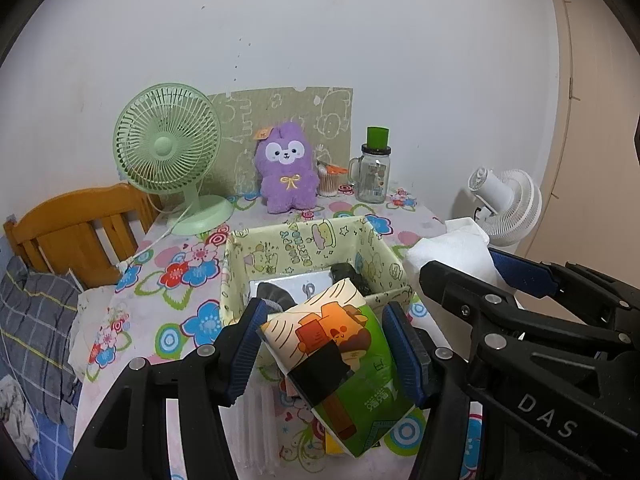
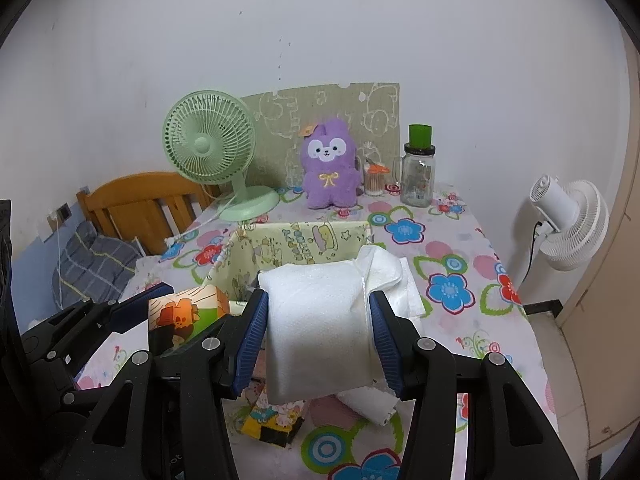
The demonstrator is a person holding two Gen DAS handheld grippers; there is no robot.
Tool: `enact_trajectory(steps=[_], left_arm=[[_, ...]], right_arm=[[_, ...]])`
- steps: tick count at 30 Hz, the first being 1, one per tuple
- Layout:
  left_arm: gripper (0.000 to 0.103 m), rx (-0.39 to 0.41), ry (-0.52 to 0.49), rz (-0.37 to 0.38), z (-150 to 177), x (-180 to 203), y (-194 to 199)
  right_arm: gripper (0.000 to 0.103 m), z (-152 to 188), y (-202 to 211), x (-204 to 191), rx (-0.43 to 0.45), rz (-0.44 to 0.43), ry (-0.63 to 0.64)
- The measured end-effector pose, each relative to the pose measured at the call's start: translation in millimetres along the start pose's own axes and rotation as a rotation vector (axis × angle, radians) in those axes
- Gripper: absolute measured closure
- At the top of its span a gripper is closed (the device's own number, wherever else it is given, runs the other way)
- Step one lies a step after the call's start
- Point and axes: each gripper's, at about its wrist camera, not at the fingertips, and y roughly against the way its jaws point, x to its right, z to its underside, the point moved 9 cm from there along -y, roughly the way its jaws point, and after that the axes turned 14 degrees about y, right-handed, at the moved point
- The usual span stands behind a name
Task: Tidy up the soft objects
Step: 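Hold the white tissue pack and printed tissue box above the box opening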
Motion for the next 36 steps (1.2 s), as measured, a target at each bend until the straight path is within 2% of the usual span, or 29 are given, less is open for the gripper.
enact_trajectory(steps=[18,36], left_arm=[[0.041,0.014,-0.001,-0.011,-25.0,-0.6,-19.9],[0.041,-0.007,0.027,-0.031,-51.5,-14.2,-67.0]], right_arm=[[0.048,-24.1,-18.7,9.3,0.016,-0.011,0.001],[0.048,-47.4,-72.3,18.4,-0.006,-0.038,0.007]])
